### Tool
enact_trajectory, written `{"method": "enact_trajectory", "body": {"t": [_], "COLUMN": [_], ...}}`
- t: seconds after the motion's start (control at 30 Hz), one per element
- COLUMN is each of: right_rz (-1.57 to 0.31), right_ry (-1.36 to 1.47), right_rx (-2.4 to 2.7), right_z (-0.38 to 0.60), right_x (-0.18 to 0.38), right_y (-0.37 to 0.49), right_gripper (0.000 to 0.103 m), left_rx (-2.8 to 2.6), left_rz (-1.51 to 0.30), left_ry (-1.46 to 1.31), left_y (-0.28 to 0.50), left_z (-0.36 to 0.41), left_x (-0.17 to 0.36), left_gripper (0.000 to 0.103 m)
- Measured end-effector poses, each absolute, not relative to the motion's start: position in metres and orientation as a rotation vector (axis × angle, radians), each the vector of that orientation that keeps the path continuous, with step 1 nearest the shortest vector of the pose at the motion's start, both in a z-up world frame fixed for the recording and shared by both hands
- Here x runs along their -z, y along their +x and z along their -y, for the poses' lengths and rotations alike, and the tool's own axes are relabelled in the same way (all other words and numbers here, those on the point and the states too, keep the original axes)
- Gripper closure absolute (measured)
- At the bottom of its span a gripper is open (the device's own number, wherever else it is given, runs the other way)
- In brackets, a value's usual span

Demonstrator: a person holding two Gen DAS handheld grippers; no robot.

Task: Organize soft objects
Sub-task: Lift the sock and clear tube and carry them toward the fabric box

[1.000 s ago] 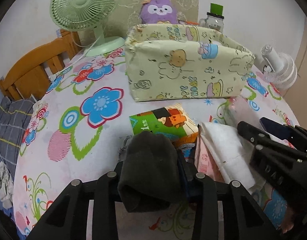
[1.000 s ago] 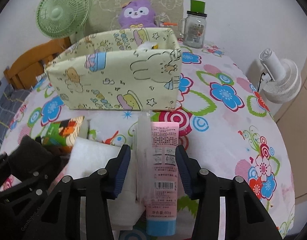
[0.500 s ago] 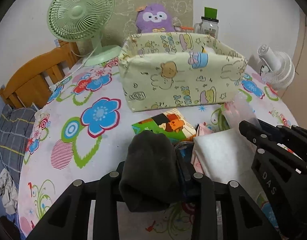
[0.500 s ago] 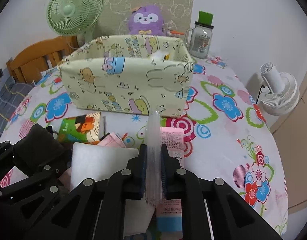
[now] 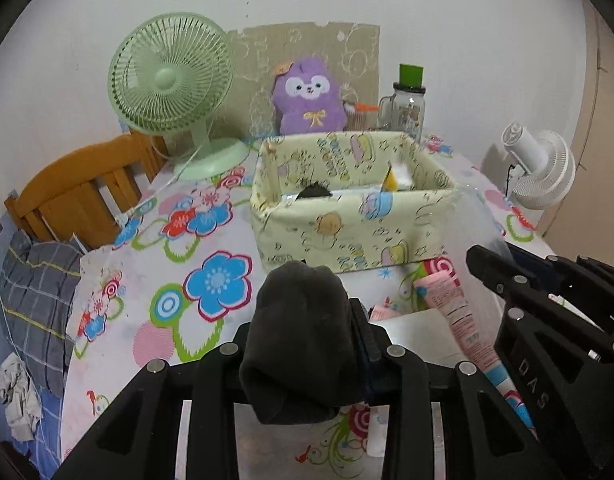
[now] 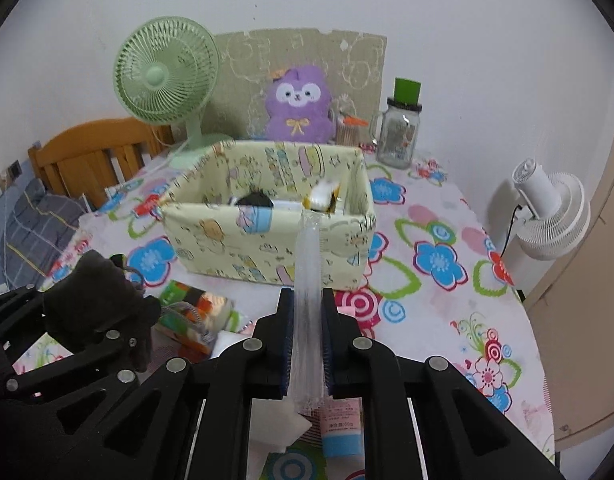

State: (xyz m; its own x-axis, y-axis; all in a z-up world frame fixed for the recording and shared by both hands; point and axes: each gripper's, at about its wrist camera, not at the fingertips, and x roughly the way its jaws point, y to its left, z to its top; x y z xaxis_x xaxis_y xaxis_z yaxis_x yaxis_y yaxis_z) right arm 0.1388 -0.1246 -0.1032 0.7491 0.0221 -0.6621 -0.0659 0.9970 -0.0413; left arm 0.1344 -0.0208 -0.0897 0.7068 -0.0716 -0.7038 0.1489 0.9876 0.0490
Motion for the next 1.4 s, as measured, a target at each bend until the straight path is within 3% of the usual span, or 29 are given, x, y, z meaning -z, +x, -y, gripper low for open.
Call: {"method": "enact_trajectory", "body": {"t": [0.73,1.4], "right_rz": [-0.61,-0.548], "right_ry": [-0.075,-0.08], "right_rx": [-0.046,-0.065], "right_z": [0.127,0.119], "right_x": [0.039,0.011], "right_y": [0.117,0.127], "right_gripper": [0.088,0.088], "left_rx": [0.177,0.159], "left_rz": [-0.648,-0.61], "left_ry": [0.1,0.099], "left_y": [0.124,0.137], "left_z": [0.026,0.019], "left_x": [0.032,0.013], "left_gripper": [0.07,0.07]}}
